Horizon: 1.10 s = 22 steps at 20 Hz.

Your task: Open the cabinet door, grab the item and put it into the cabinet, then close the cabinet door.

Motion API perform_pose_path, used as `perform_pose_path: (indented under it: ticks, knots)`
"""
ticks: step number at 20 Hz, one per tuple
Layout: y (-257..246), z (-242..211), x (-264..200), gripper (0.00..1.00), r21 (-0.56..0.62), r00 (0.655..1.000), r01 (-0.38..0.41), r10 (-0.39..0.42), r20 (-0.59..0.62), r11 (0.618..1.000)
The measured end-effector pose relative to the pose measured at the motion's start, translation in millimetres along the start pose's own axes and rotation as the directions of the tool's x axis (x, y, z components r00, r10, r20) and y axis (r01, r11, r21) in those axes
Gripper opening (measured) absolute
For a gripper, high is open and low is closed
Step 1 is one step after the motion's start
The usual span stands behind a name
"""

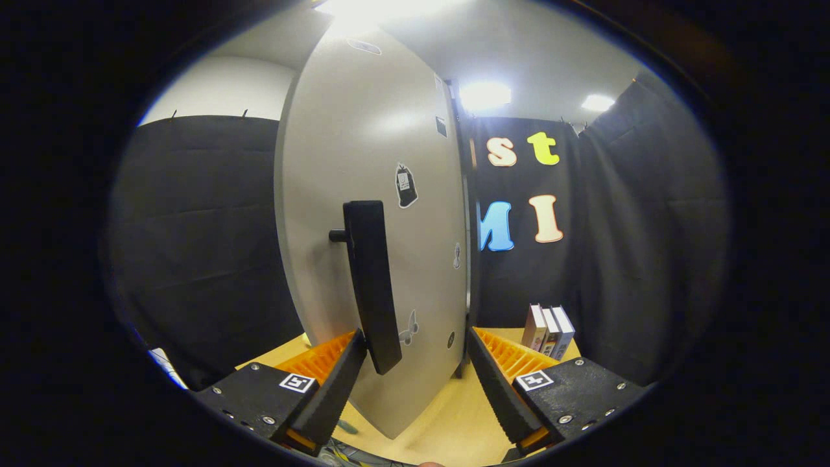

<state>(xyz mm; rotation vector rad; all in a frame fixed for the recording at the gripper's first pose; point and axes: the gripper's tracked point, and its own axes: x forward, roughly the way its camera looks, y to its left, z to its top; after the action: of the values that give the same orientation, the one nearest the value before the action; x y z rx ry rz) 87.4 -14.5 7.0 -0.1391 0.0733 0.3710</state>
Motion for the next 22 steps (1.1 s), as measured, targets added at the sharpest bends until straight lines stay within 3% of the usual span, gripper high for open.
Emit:
perform_pose_path:
  ticks: [4, 9, 13, 15, 19, 22]
  knots:
    - [-14.2, 5.4, -8.8, 0.96, -0.115, 0.993, 0.112, -0.107, 0.054, 0.987]
    - [-34.7, -11.9, -34.8, 0.92, 0.016, 0.984, 0.171, -0.172, 0.044, 0.985]
    - [-52.4, -12.3, -39.5, 0.92, 0.051, 0.964, 0.246, -0.25, 0.088, 0.968]
    - [-50.6, -19.9, -36.1, 0.92, 0.06, 0.961, 0.246, -0.252, 0.111, 0.967]
    - [-34.7, -69.4, -47.5, 0.93, 0.039, 0.954, 0.275, -0.277, 0.116, 0.961]
    - [-5.0, -145.3, -58.3, 0.93, 0.047, 0.964, 0.264, -0.265, 0.019, 0.963]
